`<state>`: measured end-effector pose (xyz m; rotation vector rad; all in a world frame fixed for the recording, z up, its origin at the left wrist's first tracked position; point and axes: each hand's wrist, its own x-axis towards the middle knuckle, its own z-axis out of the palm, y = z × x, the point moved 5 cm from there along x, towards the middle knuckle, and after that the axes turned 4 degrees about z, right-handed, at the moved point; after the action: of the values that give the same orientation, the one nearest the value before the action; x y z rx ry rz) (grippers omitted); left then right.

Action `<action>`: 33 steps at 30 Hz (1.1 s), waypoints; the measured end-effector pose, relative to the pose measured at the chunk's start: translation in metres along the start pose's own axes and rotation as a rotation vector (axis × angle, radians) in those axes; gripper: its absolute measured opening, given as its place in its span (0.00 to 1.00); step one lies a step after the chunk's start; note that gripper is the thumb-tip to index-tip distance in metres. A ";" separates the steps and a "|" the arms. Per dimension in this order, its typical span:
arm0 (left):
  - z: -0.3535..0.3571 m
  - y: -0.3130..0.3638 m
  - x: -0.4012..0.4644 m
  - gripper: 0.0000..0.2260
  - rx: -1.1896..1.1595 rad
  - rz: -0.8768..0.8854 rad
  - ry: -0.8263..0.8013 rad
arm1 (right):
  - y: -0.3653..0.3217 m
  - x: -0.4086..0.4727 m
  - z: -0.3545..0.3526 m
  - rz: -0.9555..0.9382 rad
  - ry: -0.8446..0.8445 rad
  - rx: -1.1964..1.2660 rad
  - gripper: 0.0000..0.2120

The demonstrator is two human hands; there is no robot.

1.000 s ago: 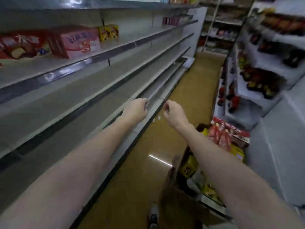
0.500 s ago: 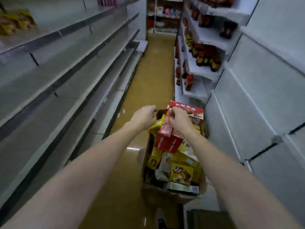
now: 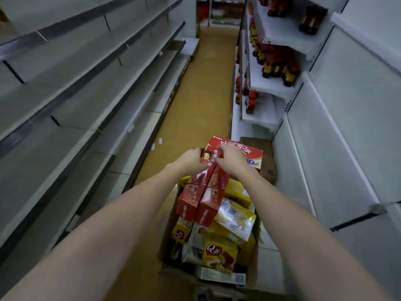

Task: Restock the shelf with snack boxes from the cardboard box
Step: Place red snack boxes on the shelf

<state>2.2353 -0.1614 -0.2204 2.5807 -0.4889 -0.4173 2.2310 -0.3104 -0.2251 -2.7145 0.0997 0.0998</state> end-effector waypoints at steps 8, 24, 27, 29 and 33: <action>0.026 -0.012 0.013 0.29 -0.131 -0.200 -0.082 | 0.002 0.036 0.019 -0.001 -0.165 -0.096 0.25; 0.003 -0.017 0.006 0.13 -0.172 -0.337 0.025 | -0.032 0.047 0.017 -0.064 -0.187 0.007 0.21; -0.014 -0.026 -0.002 0.13 -0.162 -0.355 0.059 | -0.049 0.045 0.010 -0.116 -0.227 0.025 0.25; -0.028 -0.032 -0.008 0.15 -0.158 -0.354 0.078 | -0.062 0.043 0.006 -0.157 -0.221 0.029 0.25; -0.059 -0.051 -0.033 0.18 -0.178 -0.378 0.100 | -0.094 0.037 0.008 -0.256 -0.180 -0.044 0.26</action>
<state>2.2417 -0.0824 -0.1902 2.5015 0.0738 -0.4327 2.2756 -0.2237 -0.1974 -2.7208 -0.3053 0.2718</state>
